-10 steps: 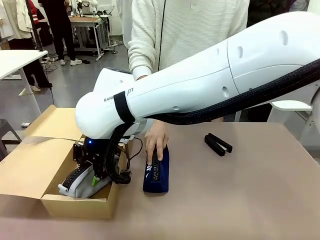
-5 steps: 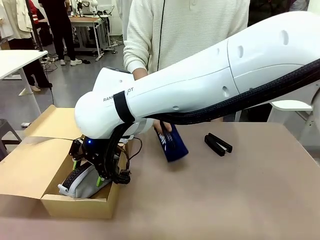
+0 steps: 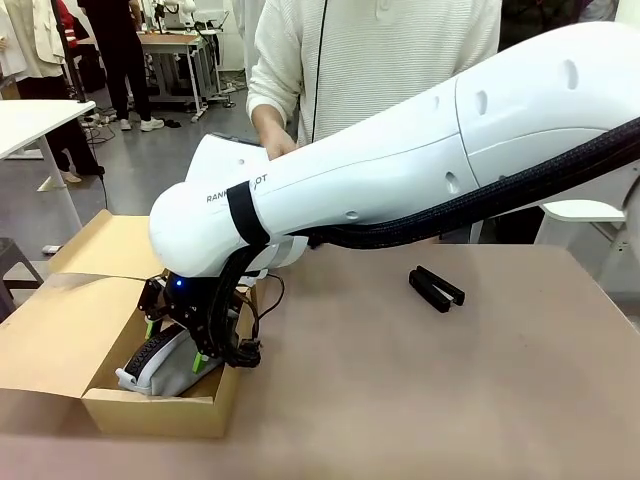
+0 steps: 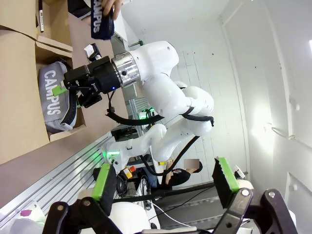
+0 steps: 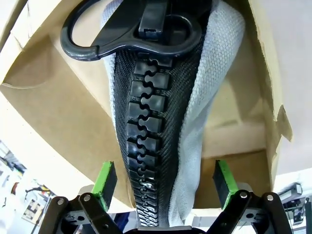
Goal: Place items inside the box.
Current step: Pick up a Pencil pouch or Stapler and place it inside the Mailer Box closest to the robot.
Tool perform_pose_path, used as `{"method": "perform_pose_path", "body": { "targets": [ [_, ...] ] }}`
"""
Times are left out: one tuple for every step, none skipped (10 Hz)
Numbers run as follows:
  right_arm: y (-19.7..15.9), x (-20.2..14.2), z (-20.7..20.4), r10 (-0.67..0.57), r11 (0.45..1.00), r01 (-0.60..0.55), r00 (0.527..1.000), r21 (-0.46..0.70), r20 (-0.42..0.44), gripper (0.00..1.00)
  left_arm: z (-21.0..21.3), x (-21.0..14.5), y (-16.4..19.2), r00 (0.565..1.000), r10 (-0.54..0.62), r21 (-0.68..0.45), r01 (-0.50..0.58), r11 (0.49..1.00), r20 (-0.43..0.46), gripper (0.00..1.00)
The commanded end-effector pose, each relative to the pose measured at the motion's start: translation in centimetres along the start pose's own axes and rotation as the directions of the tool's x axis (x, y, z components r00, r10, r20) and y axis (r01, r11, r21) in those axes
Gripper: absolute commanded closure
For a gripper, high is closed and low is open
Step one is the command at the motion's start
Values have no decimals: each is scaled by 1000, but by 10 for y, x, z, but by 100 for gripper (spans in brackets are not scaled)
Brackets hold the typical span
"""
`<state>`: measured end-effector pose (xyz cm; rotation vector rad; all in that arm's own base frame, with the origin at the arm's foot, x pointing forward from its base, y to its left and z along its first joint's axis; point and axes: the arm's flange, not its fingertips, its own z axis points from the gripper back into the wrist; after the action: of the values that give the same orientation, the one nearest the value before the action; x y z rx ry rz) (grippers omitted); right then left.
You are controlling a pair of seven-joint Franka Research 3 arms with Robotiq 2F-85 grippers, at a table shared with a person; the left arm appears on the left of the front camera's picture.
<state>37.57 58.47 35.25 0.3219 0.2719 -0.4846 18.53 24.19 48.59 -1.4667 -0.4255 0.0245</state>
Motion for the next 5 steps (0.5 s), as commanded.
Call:
{"method": "perform_pose_path", "body": {
  "targets": [
    [-5, -4, 7, 8, 1000, -7, 1000, 16, -19, 0, 0, 0, -2, 1000, -20, -16, 20, 1000, 6, 0],
    [-4, -4, 7, 6, 1000, -6, 1000, 18, -20, 0, 0, 0, -2, 1000, -20, -16, 20, 1000, 6, 0],
    [-4, -4, 8, 8, 1000, -8, 1000, 18, -17, 0, 0, 0, -2, 1000, -20, -16, 20, 1000, 6, 0],
    [-5, -5, 8, 9, 1000, -9, 1000, 18, -16, 0, 0, 0, -2, 1000, -20, -16, 20, 1000, 6, 0],
    [-5, -4, 8, 9, 1000, -8, 1000, 19, -22, 0, 0, 0, -2, 1000, -20, -16, 20, 1000, 6, 0]
  ]
}}
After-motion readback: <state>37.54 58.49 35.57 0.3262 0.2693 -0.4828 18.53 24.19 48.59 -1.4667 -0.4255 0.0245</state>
